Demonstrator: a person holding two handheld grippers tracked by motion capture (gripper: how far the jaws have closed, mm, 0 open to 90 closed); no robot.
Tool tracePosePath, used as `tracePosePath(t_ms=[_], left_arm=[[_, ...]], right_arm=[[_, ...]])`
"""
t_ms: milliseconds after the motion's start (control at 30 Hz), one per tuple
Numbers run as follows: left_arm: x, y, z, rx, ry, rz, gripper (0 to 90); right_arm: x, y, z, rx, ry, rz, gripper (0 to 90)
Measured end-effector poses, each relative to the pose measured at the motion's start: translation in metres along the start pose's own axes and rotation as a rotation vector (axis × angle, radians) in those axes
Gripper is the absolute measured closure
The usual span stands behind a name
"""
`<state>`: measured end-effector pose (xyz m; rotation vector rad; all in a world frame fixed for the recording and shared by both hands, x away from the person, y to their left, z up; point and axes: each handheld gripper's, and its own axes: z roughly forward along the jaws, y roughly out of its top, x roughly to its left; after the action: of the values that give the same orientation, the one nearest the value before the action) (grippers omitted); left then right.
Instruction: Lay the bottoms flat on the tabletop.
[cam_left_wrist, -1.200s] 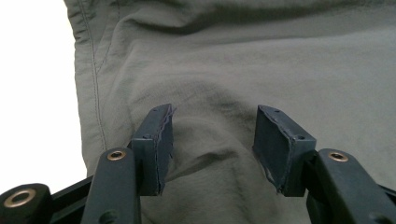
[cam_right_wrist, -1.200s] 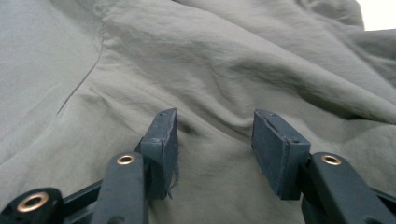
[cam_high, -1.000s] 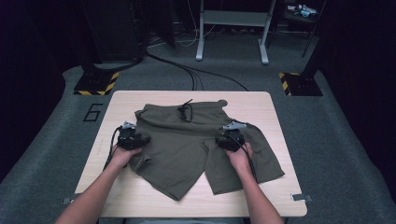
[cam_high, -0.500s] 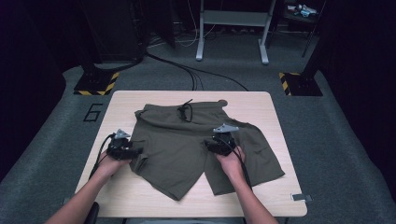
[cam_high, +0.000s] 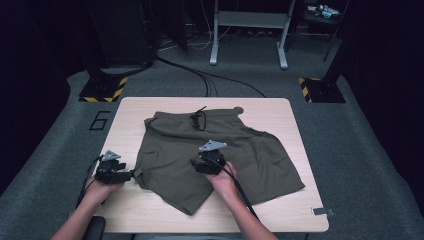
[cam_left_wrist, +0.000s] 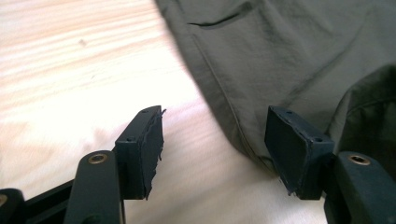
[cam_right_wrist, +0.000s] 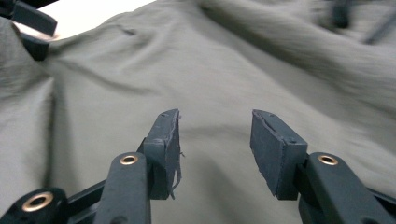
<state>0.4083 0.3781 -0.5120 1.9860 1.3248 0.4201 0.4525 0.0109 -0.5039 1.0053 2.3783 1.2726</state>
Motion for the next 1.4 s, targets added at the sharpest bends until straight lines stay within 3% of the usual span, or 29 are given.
tracePosePath(t_ms=[167,367,567,667,867,1000,1400], left_arm=[[0.003,0.001,-0.009,-0.063,0.038,-0.022,36.9],[0.009,0.001,-0.01,-0.069,0.064,-0.04,36.8],[0.01,0.002,-0.012,-0.075,0.058,-0.034,36.7],[0.011,0.002,-0.012,-0.089,0.056,-0.036,36.5],[0.012,0.002,-0.012,-0.104,0.054,-0.053,36.4],[0.012,0.002,-0.013,-0.095,0.041,-0.061,36.2],[0.007,0.003,-0.008,-0.089,0.017,-0.034,36.8]], right_arm=[[0.024,0.005,0.02,0.021,0.059,-0.015,54.2],[0.049,0.011,0.042,0.042,0.11,-0.046,57.7],[0.06,0.013,0.053,0.055,0.134,-0.078,56.9],[0.065,0.01,0.054,0.069,0.156,-0.078,53.1],[0.084,0.004,0.055,0.089,0.196,-0.151,49.1],[0.097,-0.001,0.052,0.101,0.23,-0.163,49.0],[0.131,-0.01,0.044,0.13,0.333,-0.216,49.5]])
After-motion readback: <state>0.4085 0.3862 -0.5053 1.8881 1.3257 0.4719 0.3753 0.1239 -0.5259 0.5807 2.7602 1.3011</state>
